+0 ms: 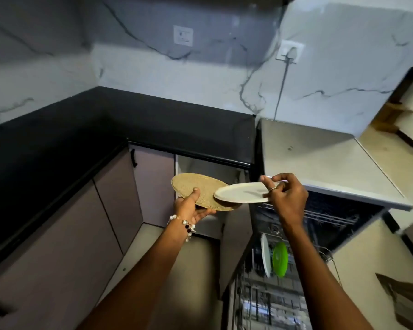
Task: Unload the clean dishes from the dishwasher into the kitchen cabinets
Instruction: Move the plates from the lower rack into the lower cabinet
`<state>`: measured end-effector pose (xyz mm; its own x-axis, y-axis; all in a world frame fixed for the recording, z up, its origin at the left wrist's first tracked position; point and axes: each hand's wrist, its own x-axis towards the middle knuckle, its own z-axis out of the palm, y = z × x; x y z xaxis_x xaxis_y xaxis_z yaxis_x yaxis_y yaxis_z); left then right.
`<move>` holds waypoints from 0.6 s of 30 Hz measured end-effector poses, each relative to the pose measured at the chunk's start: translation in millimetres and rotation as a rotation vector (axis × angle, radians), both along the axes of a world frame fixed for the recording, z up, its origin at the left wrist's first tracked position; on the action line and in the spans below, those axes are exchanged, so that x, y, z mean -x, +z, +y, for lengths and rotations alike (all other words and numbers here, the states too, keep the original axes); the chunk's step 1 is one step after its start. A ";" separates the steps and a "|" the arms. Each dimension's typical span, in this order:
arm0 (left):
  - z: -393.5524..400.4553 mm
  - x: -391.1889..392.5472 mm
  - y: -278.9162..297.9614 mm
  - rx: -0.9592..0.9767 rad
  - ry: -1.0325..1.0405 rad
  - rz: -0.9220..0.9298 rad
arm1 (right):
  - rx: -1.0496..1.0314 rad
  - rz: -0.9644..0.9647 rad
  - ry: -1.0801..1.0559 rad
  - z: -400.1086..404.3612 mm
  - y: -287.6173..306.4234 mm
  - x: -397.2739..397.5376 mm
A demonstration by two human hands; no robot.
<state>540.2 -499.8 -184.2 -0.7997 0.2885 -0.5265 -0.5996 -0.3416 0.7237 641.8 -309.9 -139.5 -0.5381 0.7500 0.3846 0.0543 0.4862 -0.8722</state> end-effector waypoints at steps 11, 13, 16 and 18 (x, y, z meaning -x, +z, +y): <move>-25.7 75.1 -49.5 0.067 0.164 -0.028 | -0.103 -0.170 0.309 -20.4 -70.0 90.2; -20.6 93.2 -62.3 0.077 0.192 -0.032 | -0.090 -0.199 0.276 -19.2 -78.0 107.5; -3.5 122.1 -88.4 0.098 0.161 -0.083 | -0.003 -0.293 0.238 -8.6 -106.0 140.9; 7.3 141.1 -110.2 0.133 0.130 -0.139 | 0.088 -0.358 0.177 0.4 -131.1 160.2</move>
<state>399.1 -492.5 -294.4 -0.7430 0.1086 -0.6604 -0.6537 -0.3294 0.6813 481.5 -309.5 -270.6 -0.7501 0.6554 0.0884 0.2838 0.4397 -0.8521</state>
